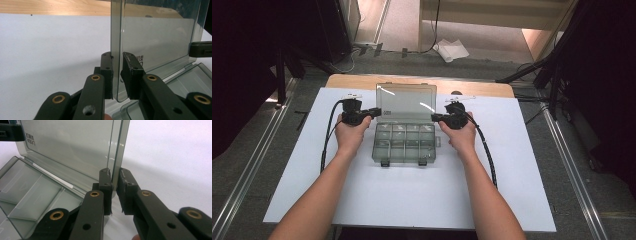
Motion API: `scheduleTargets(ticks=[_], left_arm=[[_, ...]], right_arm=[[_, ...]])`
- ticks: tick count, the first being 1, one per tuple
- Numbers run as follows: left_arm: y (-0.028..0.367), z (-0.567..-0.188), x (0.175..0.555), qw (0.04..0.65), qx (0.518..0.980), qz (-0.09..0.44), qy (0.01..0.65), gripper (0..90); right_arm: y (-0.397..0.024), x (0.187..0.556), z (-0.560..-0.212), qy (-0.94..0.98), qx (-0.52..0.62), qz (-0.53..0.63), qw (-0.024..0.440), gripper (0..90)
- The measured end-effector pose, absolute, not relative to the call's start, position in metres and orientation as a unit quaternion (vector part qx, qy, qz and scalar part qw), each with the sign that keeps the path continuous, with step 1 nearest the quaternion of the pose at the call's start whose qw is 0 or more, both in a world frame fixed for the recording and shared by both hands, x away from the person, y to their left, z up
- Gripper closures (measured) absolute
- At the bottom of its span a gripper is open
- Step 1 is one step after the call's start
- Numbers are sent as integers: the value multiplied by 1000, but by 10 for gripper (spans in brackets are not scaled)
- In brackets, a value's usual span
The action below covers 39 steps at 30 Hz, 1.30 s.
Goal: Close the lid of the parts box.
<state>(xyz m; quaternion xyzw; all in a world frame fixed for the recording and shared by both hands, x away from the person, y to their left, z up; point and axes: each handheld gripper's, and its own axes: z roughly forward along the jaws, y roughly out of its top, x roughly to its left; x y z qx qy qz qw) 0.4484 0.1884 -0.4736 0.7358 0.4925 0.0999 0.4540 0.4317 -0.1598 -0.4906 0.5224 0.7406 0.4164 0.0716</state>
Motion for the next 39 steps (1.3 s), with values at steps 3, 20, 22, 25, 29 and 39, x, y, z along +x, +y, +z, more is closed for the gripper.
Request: scheduleTargets(ticks=[3, 20, 22, 25, 29, 39], left_arm=[[187, -474, 447, 455, 734, 107, 492, 838], [187, -475, 444, 466, 736, 118, 477, 843], [187, -475, 443, 467, 736, 118, 476, 843], [187, -475, 443, 468, 737, 119, 473, 843], [187, -475, 443, 468, 737, 119, 474, 843], [195, -470, 442, 479, 729, 76, 483, 759]], right_arm=[[-160, 431, -490, 742, 521, 415, 73, 830], [-165, 457, -439, 710, 537, 444, 104, 771], [-164, 460, -435, 704, 542, 445, 107, 788], [-161, 461, -433, 708, 543, 436, 113, 810], [-159, 459, -434, 705, 549, 431, 121, 851], [-155, 445, -434, 690, 555, 442, 146, 860]])
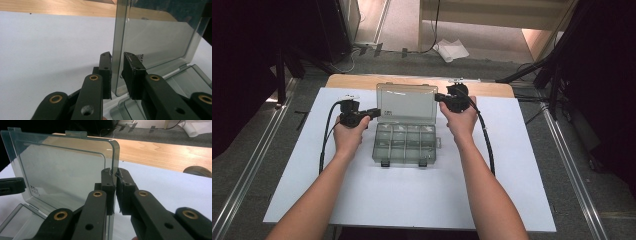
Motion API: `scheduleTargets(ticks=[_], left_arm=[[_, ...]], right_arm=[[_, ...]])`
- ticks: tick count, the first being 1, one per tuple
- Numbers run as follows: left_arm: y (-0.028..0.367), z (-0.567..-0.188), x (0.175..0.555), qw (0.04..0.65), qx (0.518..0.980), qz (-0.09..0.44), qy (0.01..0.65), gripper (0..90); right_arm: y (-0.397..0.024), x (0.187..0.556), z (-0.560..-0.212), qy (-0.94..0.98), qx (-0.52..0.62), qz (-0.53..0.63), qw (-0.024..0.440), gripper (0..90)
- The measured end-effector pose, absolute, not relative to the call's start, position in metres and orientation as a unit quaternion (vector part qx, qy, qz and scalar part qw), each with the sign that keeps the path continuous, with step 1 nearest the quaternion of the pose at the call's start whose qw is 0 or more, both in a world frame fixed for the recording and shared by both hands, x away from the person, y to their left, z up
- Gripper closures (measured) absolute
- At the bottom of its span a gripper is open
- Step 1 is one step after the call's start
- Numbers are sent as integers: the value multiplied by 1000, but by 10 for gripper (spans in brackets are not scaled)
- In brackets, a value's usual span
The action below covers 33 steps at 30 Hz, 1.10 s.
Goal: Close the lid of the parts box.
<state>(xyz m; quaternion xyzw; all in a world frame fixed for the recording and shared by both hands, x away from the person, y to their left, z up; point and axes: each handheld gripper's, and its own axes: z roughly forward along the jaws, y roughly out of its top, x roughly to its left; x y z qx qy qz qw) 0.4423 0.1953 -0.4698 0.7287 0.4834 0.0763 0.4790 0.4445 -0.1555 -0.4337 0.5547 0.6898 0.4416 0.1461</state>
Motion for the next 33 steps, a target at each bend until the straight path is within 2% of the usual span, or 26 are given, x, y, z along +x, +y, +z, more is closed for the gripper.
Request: scheduleTargets(ticks=[6, 11, 13, 18, 23, 30, 33], left_arm=[[208, -457, 442, 521, 700, 67, 484, 770], [206, -451, 451, 505, 706, 75, 490, 887], [203, -451, 456, 497, 708, 73, 495, 897], [201, -449, 473, 484, 709, 60, 509, 898], [199, -446, 484, 490, 707, 18, 509, 898], [193, -449, 487, 491, 709, 4, 506, 898], [194, -449, 485, 490, 712, 3, 502, 898]], right_arm=[[-157, 437, -433, 693, 541, 450, 157, 859], [-159, 433, -435, 691, 531, 463, 160, 857], [-159, 431, -435, 694, 526, 465, 162, 857], [-161, 427, -435, 696, 516, 472, 161, 854], [-163, 424, -435, 701, 503, 479, 162, 851], [-163, 422, -433, 708, 495, 476, 167, 846], [-165, 421, -431, 715, 486, 478, 158, 807]])
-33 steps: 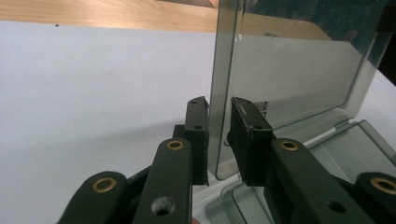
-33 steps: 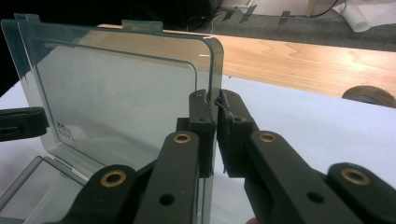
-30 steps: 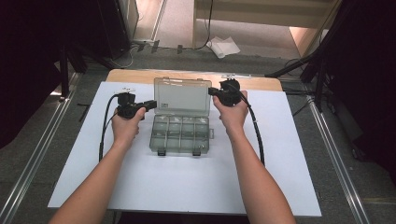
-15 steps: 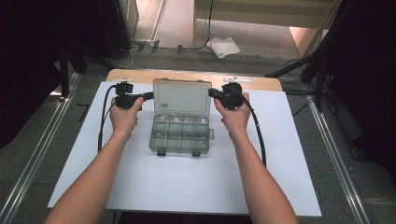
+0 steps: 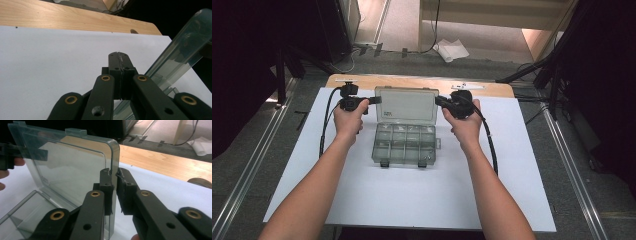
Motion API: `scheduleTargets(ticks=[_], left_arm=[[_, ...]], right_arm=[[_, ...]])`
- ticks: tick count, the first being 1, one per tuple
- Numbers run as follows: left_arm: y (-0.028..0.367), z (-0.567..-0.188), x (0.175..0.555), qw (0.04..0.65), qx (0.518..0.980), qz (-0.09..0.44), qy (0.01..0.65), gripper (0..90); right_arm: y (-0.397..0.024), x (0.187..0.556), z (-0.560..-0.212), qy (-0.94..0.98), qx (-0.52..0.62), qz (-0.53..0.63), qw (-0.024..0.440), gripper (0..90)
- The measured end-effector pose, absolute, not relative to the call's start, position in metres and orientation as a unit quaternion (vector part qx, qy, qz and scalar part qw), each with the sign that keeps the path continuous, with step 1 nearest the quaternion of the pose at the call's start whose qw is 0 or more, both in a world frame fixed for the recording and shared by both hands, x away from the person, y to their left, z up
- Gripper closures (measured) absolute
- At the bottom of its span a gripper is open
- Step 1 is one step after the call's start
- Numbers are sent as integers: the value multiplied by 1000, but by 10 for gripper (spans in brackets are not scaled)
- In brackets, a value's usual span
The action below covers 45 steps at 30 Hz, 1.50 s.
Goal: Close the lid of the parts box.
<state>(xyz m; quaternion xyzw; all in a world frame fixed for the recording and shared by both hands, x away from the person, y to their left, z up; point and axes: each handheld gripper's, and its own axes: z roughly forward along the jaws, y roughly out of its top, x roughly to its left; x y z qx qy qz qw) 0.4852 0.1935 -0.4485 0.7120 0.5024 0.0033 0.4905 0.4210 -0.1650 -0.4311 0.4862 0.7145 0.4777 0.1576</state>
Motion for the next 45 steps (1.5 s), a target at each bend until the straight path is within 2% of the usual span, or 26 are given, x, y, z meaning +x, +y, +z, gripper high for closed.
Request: scheduleTargets(ticks=[5, 10, 14, 18, 21, 28, 45], left_arm=[[193, -447, 483, 500, 706, 0, 501, 898], [191, -446, 480, 500, 708, 7, 499, 898], [190, -446, 478, 495, 706, 20, 506, 897], [189, -447, 477, 492, 710, 23, 504, 897], [188, -448, 475, 490, 711, 25, 504, 897], [187, -448, 469, 495, 712, 23, 498, 897], [189, -442, 448, 504, 723, 35, 471, 897]], right_arm=[[-169, 419, -431, 729, 470, 477, 144, 670], [-183, 412, -429, 733, 458, 489, 121, 615], [-198, 407, -427, 724, 458, 504, 110, 680], [-198, 409, -428, 727, 467, 491, 110, 826], [-192, 413, -430, 730, 482, 471, 112, 896], [-175, 423, -436, 720, 517, 449, 113, 900], [-164, 409, -435, 722, 502, 466, 100, 900]])
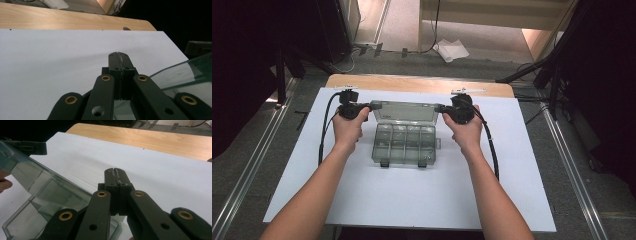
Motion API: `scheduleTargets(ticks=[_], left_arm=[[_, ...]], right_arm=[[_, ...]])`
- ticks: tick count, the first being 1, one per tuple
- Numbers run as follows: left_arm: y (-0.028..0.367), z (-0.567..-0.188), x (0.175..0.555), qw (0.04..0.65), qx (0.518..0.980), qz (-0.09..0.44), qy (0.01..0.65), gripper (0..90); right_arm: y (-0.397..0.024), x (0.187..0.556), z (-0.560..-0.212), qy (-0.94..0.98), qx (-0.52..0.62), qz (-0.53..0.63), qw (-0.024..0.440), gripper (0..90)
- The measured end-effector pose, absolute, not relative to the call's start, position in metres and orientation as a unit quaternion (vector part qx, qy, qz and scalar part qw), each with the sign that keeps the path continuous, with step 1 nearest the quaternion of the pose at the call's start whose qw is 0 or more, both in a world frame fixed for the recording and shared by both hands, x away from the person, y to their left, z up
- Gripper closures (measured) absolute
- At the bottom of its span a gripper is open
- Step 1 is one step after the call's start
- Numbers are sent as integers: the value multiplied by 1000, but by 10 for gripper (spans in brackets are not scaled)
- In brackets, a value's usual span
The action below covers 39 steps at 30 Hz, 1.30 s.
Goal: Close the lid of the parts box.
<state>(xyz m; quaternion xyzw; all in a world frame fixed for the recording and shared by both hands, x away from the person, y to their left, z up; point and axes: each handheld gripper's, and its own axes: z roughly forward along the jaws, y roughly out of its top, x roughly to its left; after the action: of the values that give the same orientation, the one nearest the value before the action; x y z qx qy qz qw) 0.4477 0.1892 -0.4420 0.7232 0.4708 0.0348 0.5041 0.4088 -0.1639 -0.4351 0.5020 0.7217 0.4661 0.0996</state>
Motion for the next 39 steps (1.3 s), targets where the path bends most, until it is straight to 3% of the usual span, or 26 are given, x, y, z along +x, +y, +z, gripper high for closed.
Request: scheduleTargets(ticks=[39], left_arm=[[189, -463, 379, 485, 766, 85, 413, 896]], right_arm=[[-144, 354, -460, 755, 453, 460, 114, 900]])
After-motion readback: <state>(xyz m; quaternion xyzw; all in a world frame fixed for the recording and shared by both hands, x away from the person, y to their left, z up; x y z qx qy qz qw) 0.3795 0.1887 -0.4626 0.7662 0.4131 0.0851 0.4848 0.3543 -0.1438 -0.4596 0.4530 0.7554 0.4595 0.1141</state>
